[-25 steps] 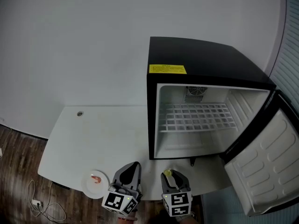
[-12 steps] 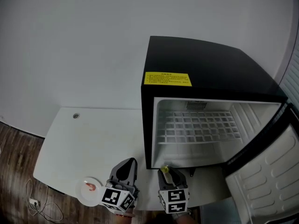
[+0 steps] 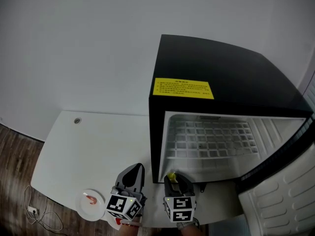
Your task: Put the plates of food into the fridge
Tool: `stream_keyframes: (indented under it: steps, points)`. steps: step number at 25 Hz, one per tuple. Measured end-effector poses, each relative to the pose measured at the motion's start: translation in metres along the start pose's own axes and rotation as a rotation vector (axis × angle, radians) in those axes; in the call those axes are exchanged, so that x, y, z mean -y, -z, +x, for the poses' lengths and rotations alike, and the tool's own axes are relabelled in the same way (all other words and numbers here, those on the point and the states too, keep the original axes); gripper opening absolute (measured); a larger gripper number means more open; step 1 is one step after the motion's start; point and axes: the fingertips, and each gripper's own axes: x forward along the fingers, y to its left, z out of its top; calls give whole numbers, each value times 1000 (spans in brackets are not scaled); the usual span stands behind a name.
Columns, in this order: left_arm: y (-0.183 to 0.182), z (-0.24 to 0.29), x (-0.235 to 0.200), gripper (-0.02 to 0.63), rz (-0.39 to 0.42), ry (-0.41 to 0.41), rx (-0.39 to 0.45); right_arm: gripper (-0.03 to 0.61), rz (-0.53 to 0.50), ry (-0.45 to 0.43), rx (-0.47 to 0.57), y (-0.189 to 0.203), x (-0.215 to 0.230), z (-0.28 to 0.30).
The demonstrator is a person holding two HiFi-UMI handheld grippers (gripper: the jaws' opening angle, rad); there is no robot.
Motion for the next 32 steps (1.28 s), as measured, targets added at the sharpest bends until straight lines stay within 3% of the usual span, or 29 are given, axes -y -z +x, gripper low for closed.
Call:
stream_keyframes:
  steps: [17,32]
  points:
    - [-1,14,-8,6,-38,-22,0,140,-10,64,-42,2,6,22]
    - [-1,12,-5,6,-50,-17,-4,141,-15,52,-67,2,6,22]
